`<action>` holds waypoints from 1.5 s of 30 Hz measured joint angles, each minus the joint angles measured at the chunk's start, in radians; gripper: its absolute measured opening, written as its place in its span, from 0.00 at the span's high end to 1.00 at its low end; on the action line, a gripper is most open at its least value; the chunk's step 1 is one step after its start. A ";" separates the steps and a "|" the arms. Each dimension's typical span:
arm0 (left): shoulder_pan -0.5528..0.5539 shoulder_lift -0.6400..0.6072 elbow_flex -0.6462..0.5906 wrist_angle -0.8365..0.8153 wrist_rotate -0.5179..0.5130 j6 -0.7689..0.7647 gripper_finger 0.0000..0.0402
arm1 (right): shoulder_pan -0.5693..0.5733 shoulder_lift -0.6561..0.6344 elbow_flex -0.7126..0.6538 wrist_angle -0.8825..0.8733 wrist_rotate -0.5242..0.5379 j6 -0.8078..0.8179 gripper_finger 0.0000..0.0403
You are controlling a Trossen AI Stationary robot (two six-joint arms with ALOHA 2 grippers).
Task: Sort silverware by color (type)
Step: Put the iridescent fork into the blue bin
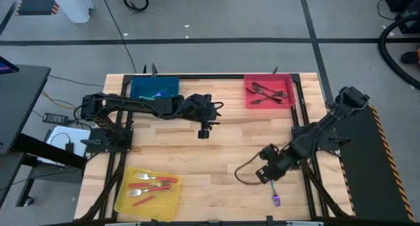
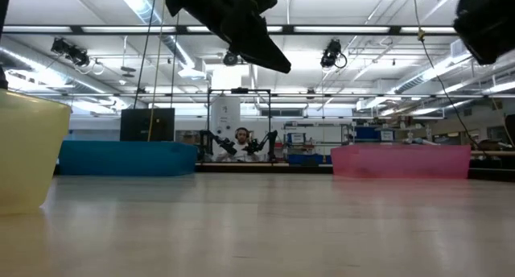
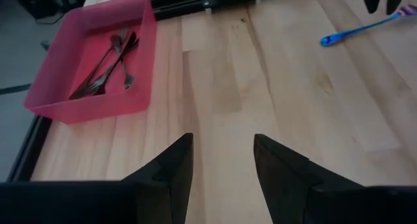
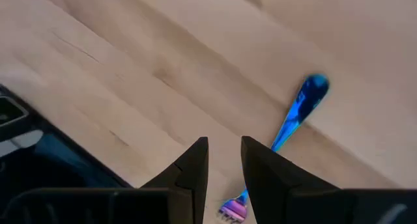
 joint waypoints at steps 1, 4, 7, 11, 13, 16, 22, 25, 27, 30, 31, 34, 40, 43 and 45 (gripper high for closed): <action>-0.005 0.000 0.000 0.000 0.001 -0.002 0.60 | 0.019 0.020 0.000 0.013 0.003 0.030 0.75; -0.019 0.000 0.000 0.000 0.001 -0.002 0.60 | 0.071 0.075 0.000 0.052 0.001 0.108 0.76; -0.034 0.000 0.000 0.001 0.002 -0.002 0.60 | 0.116 0.120 -0.001 0.082 0.000 0.178 0.77; -0.053 0.000 0.000 0.003 0.001 -0.008 0.60 | 0.163 0.161 -0.001 0.103 -0.001 0.271 0.78; -0.062 0.000 0.000 0.003 0.001 -0.031 0.60 | 0.182 0.178 -0.001 0.105 0.000 0.311 0.78; -0.073 0.000 0.000 0.003 0.001 -0.060 0.60 | 0.200 0.204 -0.001 0.107 -0.006 0.355 0.78; -0.090 0.000 0.000 0.002 0.001 -0.062 0.60 | 0.206 0.247 0.000 0.104 -0.049 0.374 0.78; -0.096 0.000 0.000 0.001 0.001 -0.062 0.60 | 0.201 0.276 0.001 0.111 -0.056 0.374 0.78; -0.097 0.000 0.000 0.001 0.001 -0.062 0.60 | 0.197 0.293 0.004 0.116 -0.068 0.373 0.78; -0.097 0.000 0.000 -0.002 0.001 -0.069 0.60 | 0.188 0.316 0.007 0.111 -0.093 0.364 0.78; -0.097 0.000 0.000 -0.003 0.001 -0.083 0.60 | 0.185 0.319 0.007 0.107 -0.098 0.351 0.78; -0.096 0.000 0.000 -0.004 0.000 -0.112 0.60 | 0.182 0.318 0.007 0.094 -0.101 0.320 0.81; -0.097 0.000 -0.001 -0.041 0.001 -0.110 0.60 | 0.180 0.293 0.004 0.073 -0.070 0.243 0.97; -0.096 0.000 -0.001 -0.058 0.001 -0.110 0.60 | 0.176 0.281 0.001 0.059 -0.047 0.216 0.95; -0.096 0.000 -0.001 -0.066 0.001 -0.110 0.60 | 0.171 0.274 0.000 0.044 -0.018 0.188 0.96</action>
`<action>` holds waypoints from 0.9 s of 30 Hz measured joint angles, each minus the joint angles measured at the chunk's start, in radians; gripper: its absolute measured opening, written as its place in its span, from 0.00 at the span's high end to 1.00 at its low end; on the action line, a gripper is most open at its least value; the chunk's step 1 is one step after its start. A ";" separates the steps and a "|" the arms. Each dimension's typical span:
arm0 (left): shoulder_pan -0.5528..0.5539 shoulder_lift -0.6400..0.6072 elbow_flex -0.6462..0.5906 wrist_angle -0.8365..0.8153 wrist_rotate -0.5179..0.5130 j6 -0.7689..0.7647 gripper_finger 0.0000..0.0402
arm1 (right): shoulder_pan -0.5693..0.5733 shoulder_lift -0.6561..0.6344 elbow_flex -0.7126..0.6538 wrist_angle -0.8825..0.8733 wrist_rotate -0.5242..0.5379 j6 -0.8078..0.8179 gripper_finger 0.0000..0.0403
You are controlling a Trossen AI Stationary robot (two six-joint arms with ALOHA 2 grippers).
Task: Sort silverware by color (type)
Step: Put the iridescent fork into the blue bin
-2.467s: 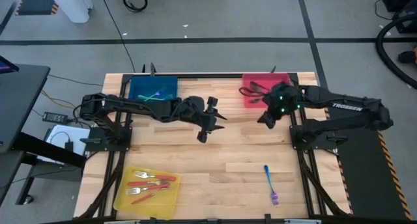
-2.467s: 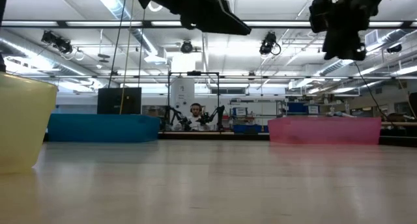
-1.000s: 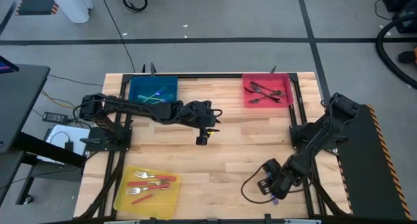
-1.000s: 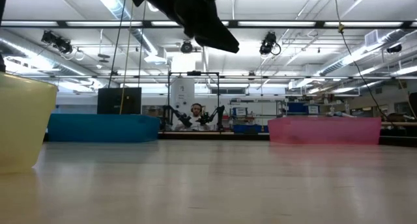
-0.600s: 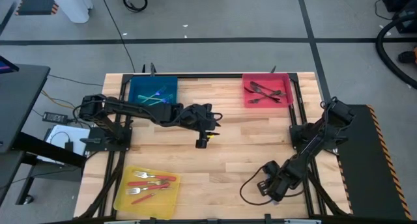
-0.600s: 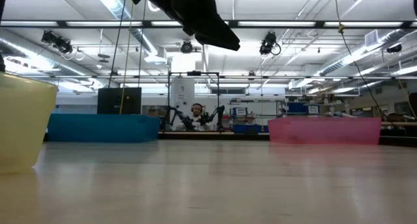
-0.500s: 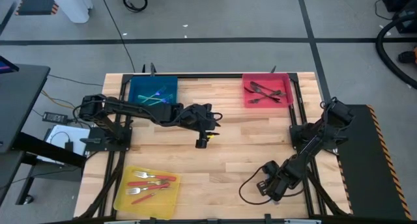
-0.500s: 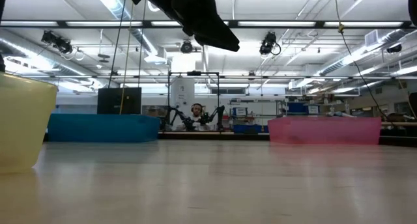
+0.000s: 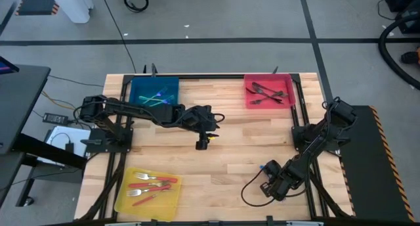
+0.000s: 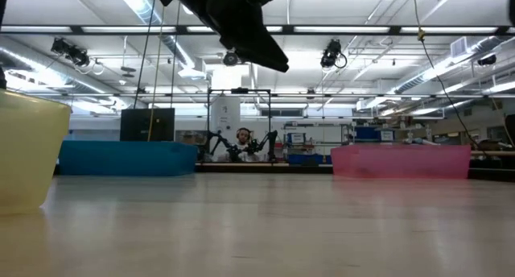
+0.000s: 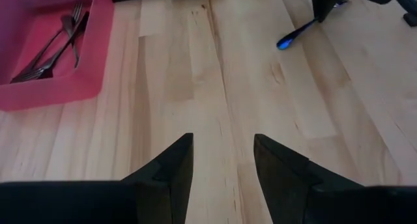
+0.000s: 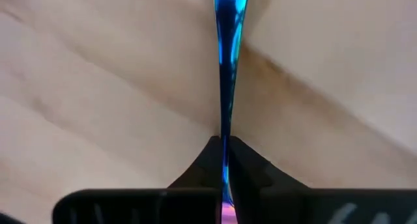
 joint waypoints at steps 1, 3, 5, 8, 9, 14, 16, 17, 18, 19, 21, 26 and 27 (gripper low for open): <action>0.001 0.000 0.000 -0.001 0.000 0.000 0.60 | -0.005 -0.005 0.000 -0.008 0.013 -0.018 0.97; 0.001 0.000 0.000 -0.006 0.000 0.000 0.60 | -0.021 -0.019 -0.001 -0.037 0.032 -0.058 0.98; 0.001 0.000 0.000 -0.004 0.000 -0.018 0.60 | -0.042 -0.036 -0.001 -0.080 0.050 -0.098 0.98; 0.003 0.000 0.000 0.006 0.000 -0.070 0.60 | -0.084 -0.077 -0.001 -0.151 0.099 -0.177 0.98; 0.004 0.000 0.000 0.008 0.000 -0.091 0.60 | -0.099 -0.092 -0.001 -0.175 0.123 -0.208 0.98; 0.012 0.001 0.000 0.028 0.000 -0.181 0.60 | -0.184 -0.197 -0.001 -0.281 0.332 -0.370 0.98; 0.017 0.016 0.000 0.093 0.001 -0.223 0.60 | -0.217 -0.241 -0.001 -0.290 0.423 -0.449 0.98; 0.021 0.026 0.000 0.118 0.001 -0.249 0.60 | -0.232 -0.261 -0.001 -0.287 0.463 -0.487 0.98; 0.024 0.040 0.000 0.164 0.001 -0.276 0.60 | -0.247 -0.280 0.000 -0.285 0.501 -0.523 0.98; 0.028 0.053 0.000 0.207 0.001 -0.302 0.60 | -0.262 -0.297 0.000 -0.284 0.534 -0.558 0.98; 0.036 0.083 0.000 0.277 0.000 -0.349 0.60 | -0.290 -0.326 0.000 -0.280 0.588 -0.613 0.98; 0.066 0.147 -0.001 0.431 0.000 -0.476 0.60 | -0.342 -0.368 0.000 -0.260 0.703 -0.726 0.98; 0.073 0.156 0.000 0.457 0.000 -0.499 0.60 | -0.353 -0.371 0.000 -0.254 0.724 -0.748 0.98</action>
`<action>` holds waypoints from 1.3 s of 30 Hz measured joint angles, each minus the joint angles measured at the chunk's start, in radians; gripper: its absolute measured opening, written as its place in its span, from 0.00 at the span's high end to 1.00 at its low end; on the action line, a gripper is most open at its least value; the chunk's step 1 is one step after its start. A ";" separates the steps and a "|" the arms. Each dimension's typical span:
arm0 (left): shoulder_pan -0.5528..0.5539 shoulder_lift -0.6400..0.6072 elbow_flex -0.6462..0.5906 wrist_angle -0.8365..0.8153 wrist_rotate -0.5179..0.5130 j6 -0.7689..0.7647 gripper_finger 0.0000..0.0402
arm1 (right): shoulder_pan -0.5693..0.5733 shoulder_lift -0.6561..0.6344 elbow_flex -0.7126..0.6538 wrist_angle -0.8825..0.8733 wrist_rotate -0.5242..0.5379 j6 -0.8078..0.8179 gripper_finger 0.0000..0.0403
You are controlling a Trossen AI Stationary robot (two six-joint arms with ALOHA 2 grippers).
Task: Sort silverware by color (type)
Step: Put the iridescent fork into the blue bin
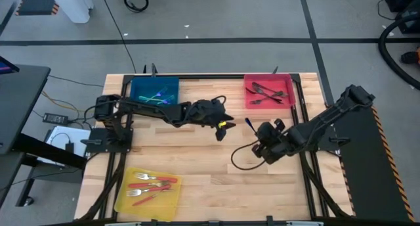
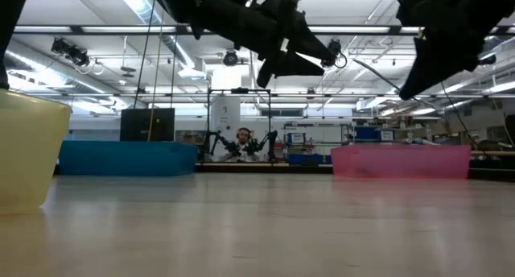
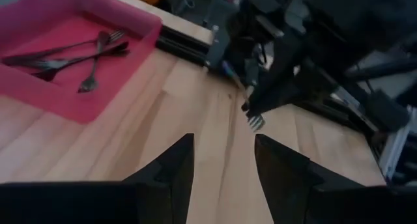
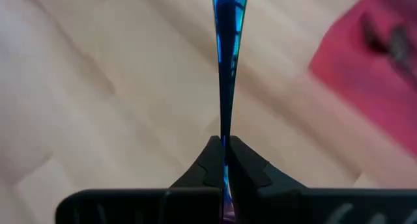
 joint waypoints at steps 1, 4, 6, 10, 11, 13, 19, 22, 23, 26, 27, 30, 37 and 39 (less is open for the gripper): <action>0.006 0.011 -0.001 0.027 0.000 -0.018 0.60 | -0.011 -0.002 0.000 0.009 0.021 -0.021 0.98; 0.021 0.048 0.000 0.145 -0.001 -0.077 0.60 | -0.044 -0.003 0.000 0.041 0.071 -0.093 0.98; 0.029 0.065 0.000 0.184 0.000 -0.101 0.60 | -0.063 -0.003 0.000 0.079 0.085 -0.140 0.98; 0.043 0.093 0.000 0.220 0.001 -0.133 0.60 | -0.095 -0.003 0.000 0.149 0.084 -0.217 0.98; 0.045 0.101 0.000 0.230 0.001 -0.137 0.60 | -0.103 -0.003 0.000 0.166 0.084 -0.229 0.98; 0.046 0.106 -0.001 0.242 0.002 -0.153 0.60 | -0.116 -0.003 0.001 0.192 0.079 -0.255 0.98; 0.042 0.105 -0.001 0.270 0.043 -0.147 0.60 | -0.129 -0.003 0.001 0.217 0.068 -0.276 0.98; 0.042 0.105 -0.001 0.288 0.101 -0.152 0.60 | -0.129 -0.003 0.002 0.218 0.086 -0.275 0.98; 0.041 0.105 -0.001 0.289 0.107 -0.151 0.60 | -0.132 -0.003 0.002 0.215 0.092 -0.275 0.98; 0.039 0.105 -0.001 0.302 0.114 -0.151 0.60 | -0.151 -0.004 0.002 0.223 0.100 -0.272 0.98; 0.039 0.105 -0.001 0.313 0.114 -0.151 0.60 | -0.160 -0.004 0.002 0.229 0.099 -0.274 0.98; 0.034 0.105 0.000 0.334 0.111 -0.151 0.60 | -0.191 -0.004 0.002 0.259 0.084 -0.287 0.98; 0.058 0.105 0.000 0.374 0.086 -0.151 0.60 | -0.211 -0.004 0.002 0.382 0.057 -0.401 0.98; 0.073 0.104 0.000 0.370 0.080 -0.152 0.60 | -0.214 -0.004 0.002 0.388 0.065 -0.403 0.98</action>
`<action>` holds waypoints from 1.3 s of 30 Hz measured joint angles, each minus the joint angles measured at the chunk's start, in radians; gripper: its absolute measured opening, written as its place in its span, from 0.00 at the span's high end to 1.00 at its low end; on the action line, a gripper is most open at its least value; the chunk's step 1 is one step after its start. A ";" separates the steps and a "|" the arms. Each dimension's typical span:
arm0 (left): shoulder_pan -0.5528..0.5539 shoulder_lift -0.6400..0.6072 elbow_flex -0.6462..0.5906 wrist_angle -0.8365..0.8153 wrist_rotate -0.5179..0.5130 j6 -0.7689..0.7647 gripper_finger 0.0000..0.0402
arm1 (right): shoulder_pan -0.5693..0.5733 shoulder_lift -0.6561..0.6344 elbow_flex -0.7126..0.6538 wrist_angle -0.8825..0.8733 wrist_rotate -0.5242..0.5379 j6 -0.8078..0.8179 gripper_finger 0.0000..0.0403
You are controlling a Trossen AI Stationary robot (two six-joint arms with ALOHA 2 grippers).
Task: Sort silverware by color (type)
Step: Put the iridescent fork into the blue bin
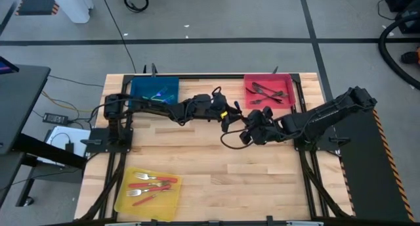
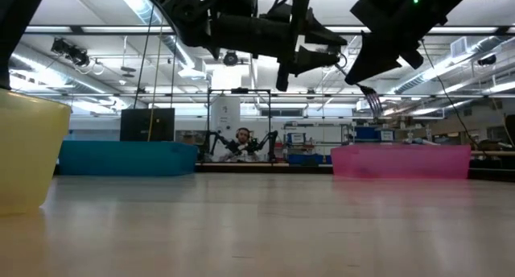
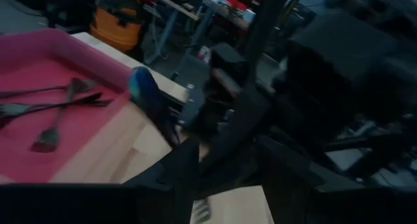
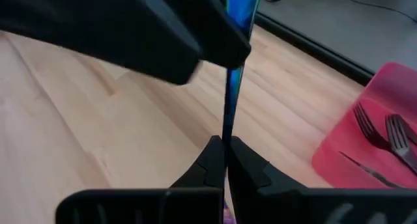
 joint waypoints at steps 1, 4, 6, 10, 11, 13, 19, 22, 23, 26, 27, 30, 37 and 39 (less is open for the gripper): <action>0.005 0.000 0.000 -0.004 -0.004 0.000 0.60 | -0.005 0.000 0.000 0.000 0.000 0.000 0.98; 0.009 0.000 0.000 -0.001 -0.016 0.003 0.61 | -0.018 0.000 0.000 0.004 -0.008 -0.010 0.98; 0.005 0.000 0.000 -0.002 -0.017 0.004 0.63 | -0.024 0.000 0.000 0.002 -0.021 -0.012 0.98; -0.006 0.000 0.000 -0.004 0.012 0.010 0.64 | -0.032 0.000 0.000 0.000 -0.030 -0.029 0.98; -0.009 0.000 0.000 -0.006 0.013 0.012 0.65 | -0.034 0.000 0.000 0.000 -0.034 -0.031 0.98; -0.012 0.000 0.000 -0.005 0.016 0.012 0.65 | -0.038 0.000 0.000 -0.001 -0.039 -0.032 0.98; -0.015 0.000 0.000 -0.002 0.063 0.023 0.65 | -0.058 -0.003 0.000 -0.014 -0.038 -0.031 0.98; -0.006 -0.012 0.000 -0.004 0.146 0.034 0.65 | -0.071 -0.024 0.000 -0.052 -0.029 -0.026 0.98; -0.002 -0.020 0.000 0.000 0.171 0.035 0.65 | -0.073 -0.036 0.000 -0.074 -0.023 -0.017 0.98; 0.012 -0.052 0.001 -0.021 0.218 0.044 0.65 | -0.069 -0.084 0.000 -0.118 -0.007 0.007 0.98; 0.017 -0.058 0.001 -0.032 0.219 0.056 0.65 | -0.064 -0.103 0.000 -0.120 -0.006 0.008 0.98; 0.030 -0.061 0.001 -0.061 0.218 0.086 0.65 | -0.037 -0.150 0.000 -0.100 0.021 -0.001 0.98; 0.054 -0.061 0.000 -0.099 0.218 0.090 0.65 | 0.026 -0.236 0.000 -0.066 0.089 -0.047 0.98; 0.058 -0.061 0.000 -0.078 0.218 0.090 0.65 | 0.035 -0.237 0.000 -0.043 0.088 -0.069 0.98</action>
